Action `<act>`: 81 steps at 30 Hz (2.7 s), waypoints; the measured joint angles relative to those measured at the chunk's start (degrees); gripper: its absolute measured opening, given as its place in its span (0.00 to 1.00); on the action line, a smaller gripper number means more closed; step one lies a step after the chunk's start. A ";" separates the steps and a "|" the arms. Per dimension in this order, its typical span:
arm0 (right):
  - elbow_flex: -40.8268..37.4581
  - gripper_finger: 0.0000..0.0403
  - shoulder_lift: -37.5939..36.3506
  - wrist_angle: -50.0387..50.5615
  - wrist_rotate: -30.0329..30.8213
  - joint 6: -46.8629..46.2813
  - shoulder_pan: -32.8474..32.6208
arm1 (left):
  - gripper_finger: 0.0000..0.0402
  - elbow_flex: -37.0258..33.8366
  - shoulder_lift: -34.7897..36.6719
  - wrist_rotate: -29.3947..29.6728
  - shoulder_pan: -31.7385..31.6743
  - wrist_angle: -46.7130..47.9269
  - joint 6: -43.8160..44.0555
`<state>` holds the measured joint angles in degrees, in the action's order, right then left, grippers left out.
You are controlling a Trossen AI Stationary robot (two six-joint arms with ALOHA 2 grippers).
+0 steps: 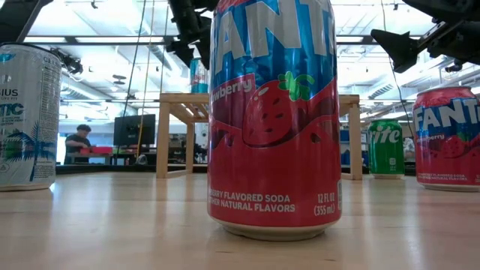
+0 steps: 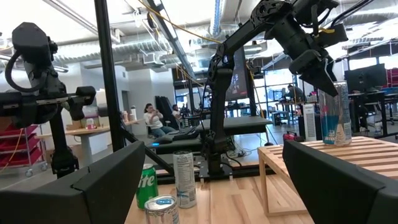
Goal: Place canned beverage on shelf
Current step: Put the top blue soda can on the shelf, then put the top green soda can on the shelf
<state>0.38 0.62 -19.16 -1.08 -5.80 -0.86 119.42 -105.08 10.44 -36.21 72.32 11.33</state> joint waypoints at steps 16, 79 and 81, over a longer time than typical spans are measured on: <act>0.00 0.97 0.00 -0.07 0.02 1.10 -0.02 | 0.70 3.95 0.07 -0.02 -0.33 -2.66 -1.02; 36.55 0.97 33.65 71.28 24.35 -24.29 21.11 | 0.70 14.34 15.40 -2.78 17.46 17.53 -6.01; 34.78 0.97 33.81 68.63 24.35 -25.59 22.07 | 0.70 14.32 15.64 -2.75 17.42 17.48 -5.97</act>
<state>35.16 34.44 49.48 23.27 -31.39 21.21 133.73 -89.44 7.68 -18.79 89.79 5.37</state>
